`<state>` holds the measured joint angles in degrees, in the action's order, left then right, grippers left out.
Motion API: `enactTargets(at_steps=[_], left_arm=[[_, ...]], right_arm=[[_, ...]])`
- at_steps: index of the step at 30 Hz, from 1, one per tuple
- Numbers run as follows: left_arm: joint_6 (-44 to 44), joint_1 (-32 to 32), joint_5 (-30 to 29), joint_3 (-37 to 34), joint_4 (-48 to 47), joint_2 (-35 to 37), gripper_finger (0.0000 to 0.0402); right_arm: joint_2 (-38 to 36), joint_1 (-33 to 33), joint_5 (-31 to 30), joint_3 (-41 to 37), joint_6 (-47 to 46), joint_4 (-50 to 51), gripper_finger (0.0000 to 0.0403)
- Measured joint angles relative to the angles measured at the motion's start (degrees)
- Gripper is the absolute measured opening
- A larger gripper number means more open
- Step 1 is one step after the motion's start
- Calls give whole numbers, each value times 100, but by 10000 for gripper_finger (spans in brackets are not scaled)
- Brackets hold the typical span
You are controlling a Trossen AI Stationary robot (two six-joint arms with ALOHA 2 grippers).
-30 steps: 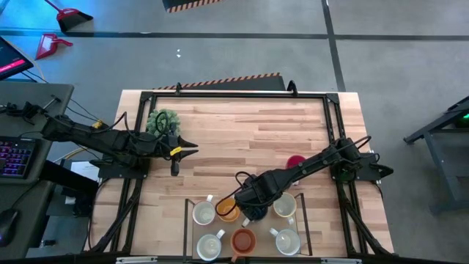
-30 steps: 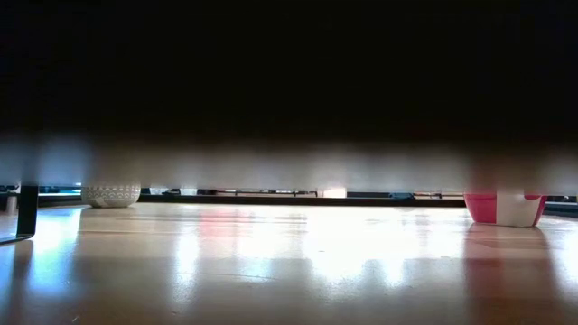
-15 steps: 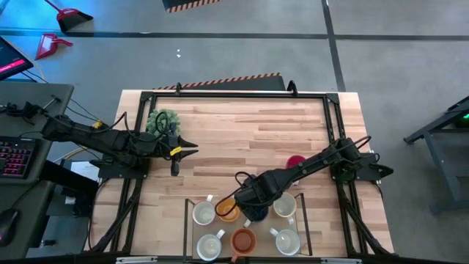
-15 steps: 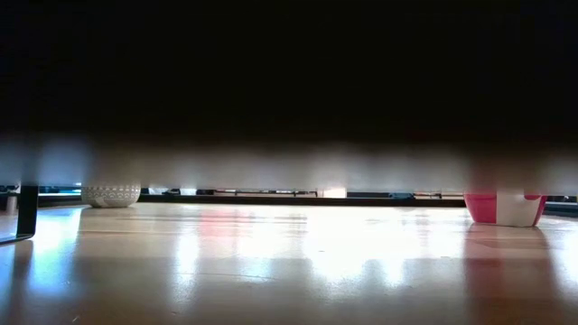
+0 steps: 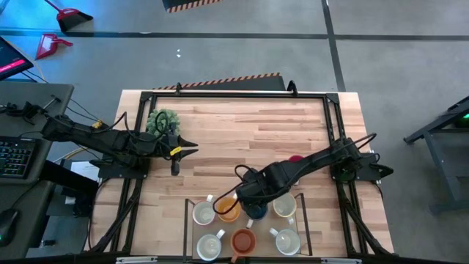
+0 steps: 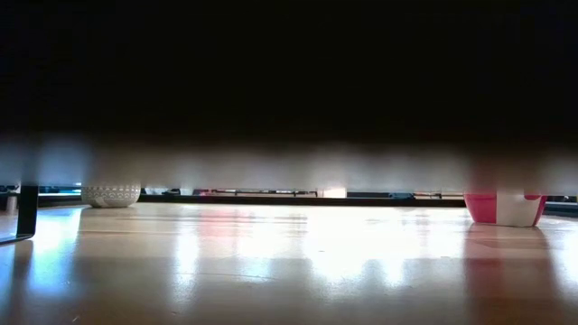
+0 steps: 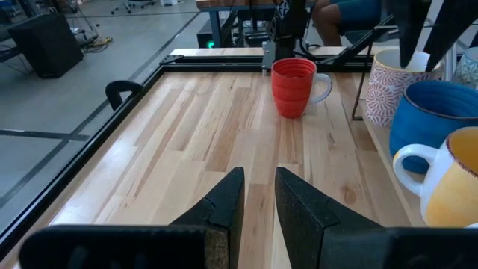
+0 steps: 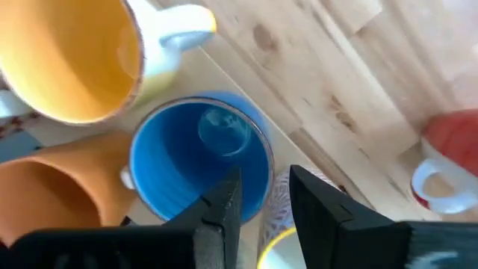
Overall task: Place coffee mugs
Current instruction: Adjust the orange mug on the shelf
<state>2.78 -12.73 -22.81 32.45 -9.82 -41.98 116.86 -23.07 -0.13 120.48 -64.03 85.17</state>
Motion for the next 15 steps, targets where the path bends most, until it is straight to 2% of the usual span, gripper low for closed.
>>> enactTargets(at_steps=[7, 15], left_arm=[[-1, 2, -2, 0, 0, -2, 67], [1, 2, -7, 0, 2, 0, 67]], right_arm=[[-4, -99, -445, 735, 393, 415, 90], [-2, 5, -35, 962, 1739, -8, 90]])
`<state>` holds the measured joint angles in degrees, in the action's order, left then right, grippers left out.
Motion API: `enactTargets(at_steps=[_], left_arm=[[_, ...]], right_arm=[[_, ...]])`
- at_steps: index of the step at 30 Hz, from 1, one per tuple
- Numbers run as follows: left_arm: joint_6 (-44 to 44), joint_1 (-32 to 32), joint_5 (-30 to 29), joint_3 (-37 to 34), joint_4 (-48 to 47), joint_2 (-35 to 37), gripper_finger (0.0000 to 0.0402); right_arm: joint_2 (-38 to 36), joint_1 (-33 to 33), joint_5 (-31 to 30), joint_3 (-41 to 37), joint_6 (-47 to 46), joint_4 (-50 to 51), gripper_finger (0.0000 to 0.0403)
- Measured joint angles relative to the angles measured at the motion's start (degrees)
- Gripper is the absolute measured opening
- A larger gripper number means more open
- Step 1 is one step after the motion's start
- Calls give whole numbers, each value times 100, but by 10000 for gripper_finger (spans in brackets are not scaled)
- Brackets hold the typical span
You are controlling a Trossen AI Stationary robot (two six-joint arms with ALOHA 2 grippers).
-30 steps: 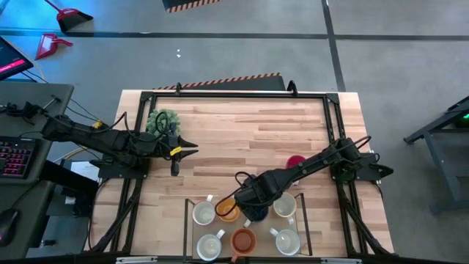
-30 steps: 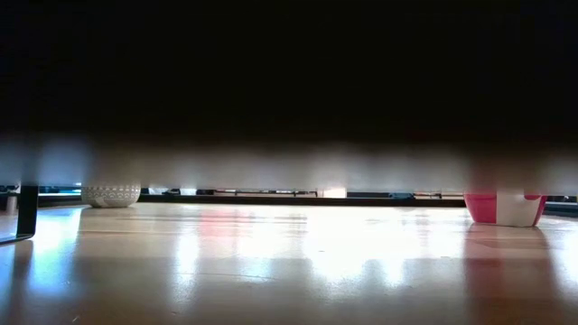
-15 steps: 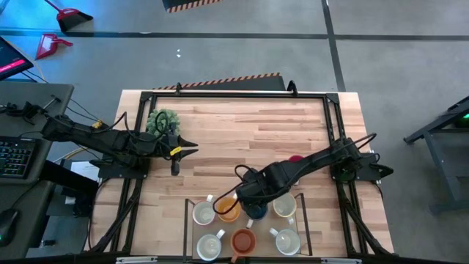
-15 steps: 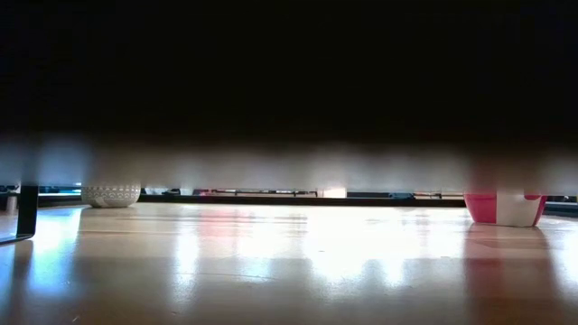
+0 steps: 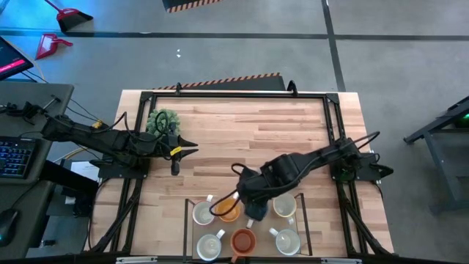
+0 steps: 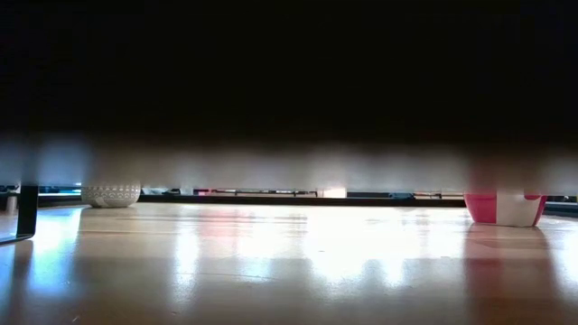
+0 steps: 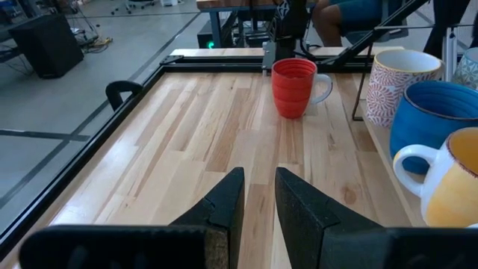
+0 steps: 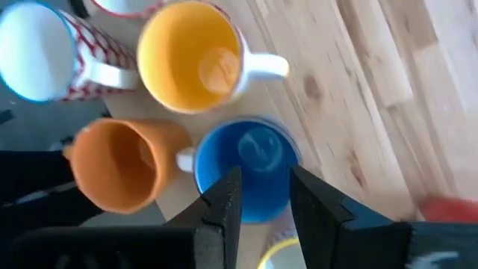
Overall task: Place coffee mugs
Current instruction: Adjust the orange mug on the shelf
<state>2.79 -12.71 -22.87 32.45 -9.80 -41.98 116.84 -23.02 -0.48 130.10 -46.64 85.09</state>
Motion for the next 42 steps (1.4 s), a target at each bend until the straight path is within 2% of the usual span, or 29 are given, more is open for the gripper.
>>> enactTargets(at_steps=[9, 13, 15, 23, 29, 33, 42], left_arm=[[55, 0, -2, 0, 30, 0, 67], [244, 0, -4, 0, 26, -2, 67], [254, 0, -8, 0, 26, 0, 67], [396, -2, -43, 0, 22, -1, 67], [736, 0, -48, 0, 22, 0, 67], [1059, -4, -48, 0, 22, 0, 67], [1066, -2, -48, -2, 15, -2, 67]], right_arm=[[7, 240, 600, 0, 738, -368, 90], [7, 212, 917, 0, 766, -380, 90], [7, 114, 895, 0, 768, -390, 90], [-15, -485, -11, -2, 217, -450, 90], [-7, -1012, -404, -2, 38, -1037, 88], [157, -1199, -371, -2, -258, -1053, 74], [621, -1319, -69, -9, -723, -1361, 44]])
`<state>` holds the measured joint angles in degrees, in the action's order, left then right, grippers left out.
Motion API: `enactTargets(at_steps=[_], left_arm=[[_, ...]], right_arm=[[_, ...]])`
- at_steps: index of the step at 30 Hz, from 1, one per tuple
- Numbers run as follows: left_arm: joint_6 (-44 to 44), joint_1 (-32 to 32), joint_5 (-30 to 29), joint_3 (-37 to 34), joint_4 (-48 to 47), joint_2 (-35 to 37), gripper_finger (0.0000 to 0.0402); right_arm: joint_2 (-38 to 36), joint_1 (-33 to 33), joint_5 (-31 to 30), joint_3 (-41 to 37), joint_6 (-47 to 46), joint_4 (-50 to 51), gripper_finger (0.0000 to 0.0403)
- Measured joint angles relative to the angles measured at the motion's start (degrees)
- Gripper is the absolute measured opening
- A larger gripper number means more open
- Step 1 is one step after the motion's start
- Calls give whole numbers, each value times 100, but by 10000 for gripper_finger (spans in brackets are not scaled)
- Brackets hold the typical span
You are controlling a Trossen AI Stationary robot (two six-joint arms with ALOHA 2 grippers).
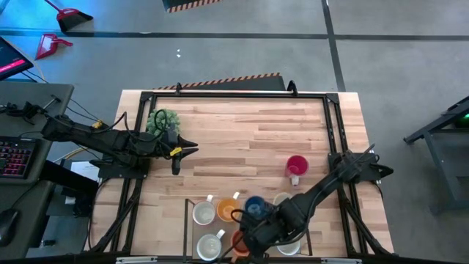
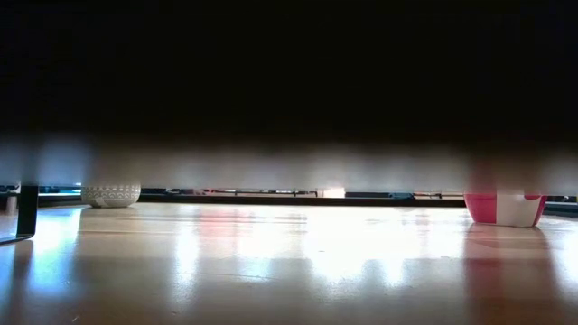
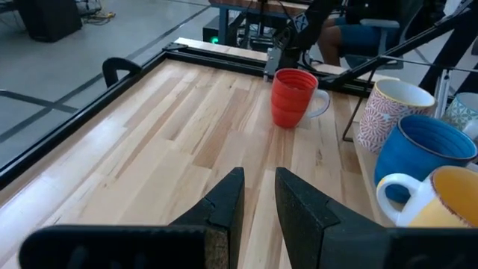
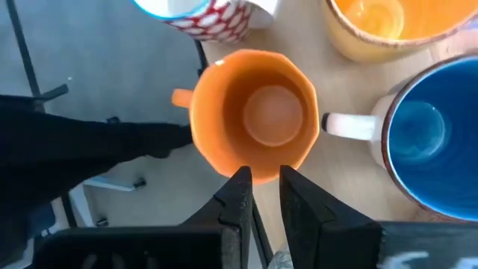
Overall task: Place coffee mugs
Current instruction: Adjust the orange mug on the shelf
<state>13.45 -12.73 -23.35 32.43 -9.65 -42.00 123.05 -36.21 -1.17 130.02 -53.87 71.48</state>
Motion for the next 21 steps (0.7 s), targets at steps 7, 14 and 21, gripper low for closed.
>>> enactTargets(at_steps=[7, 14, 21], left_arm=[[130, 0, 6, 0, 2, 0, 67], [142, 0, 28, 0, 4, 1, 67], [140, 0, 28, 0, 4, 1, 67]], right_arm=[[302, 4, 171, 0, -401, -78, 44], [478, 53, -205, 0, -483, 123, 44], [478, 248, -311, 2, -168, 309, 44]])
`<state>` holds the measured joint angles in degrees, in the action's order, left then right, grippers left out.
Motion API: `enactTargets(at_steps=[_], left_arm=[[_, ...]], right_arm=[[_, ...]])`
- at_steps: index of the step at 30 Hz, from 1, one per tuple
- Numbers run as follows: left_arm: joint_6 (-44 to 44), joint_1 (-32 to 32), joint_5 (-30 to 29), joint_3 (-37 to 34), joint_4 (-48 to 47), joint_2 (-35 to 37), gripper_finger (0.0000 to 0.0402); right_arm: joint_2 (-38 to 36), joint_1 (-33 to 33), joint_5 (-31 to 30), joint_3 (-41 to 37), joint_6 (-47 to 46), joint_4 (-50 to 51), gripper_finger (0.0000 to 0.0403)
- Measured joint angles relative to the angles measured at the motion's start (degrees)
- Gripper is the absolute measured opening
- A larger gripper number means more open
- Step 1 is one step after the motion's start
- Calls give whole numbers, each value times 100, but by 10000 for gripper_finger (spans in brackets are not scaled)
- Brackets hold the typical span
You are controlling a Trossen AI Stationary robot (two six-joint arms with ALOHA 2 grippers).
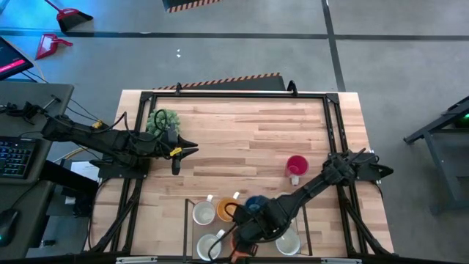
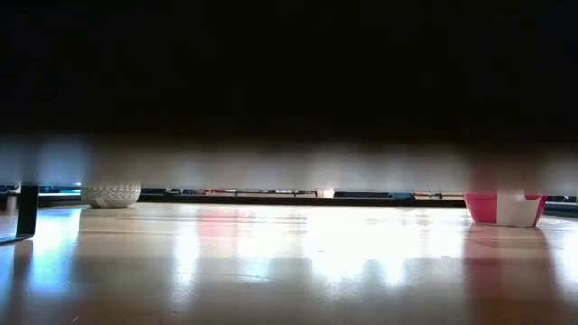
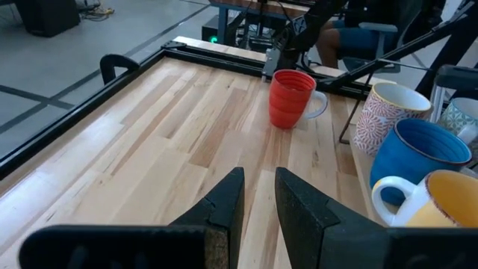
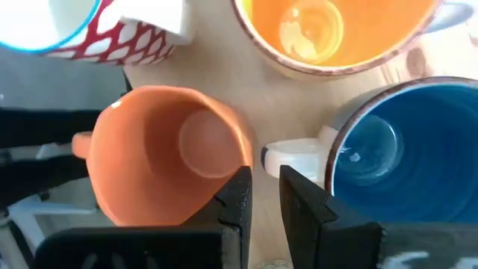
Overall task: Place coffee mugs
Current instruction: Adjust the orange mug on the shelf
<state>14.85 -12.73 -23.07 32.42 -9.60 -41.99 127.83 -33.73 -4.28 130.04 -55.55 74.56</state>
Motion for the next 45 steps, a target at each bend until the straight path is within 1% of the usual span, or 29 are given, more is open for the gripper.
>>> enactTargets(at_steps=[6, 10, 13, 20, 31, 45], left_arm=[[-7, 0, 2, 0, 0, -1, 67], [-279, 0, 15, 0, 0, 0, 67], [-439, -2, 35, 0, 0, -1, 67], [-538, 0, 35, 0, -3, 1, 67], [-609, 0, 37, 0, -3, 0, 67], [-595, 0, 37, 0, -3, 1, 67]], right_arm=[[0, 3, 117, 0, 297, -24, 44], [0, 5, 129, 0, 323, -24, 44], [0, -14, 156, 0, 605, -19, 44], [0, -14, 345, -1, 823, 188, 44], [45, -16, 475, -2, 776, -192, 44], [159, 7, 438, 7, 763, -293, 44]])
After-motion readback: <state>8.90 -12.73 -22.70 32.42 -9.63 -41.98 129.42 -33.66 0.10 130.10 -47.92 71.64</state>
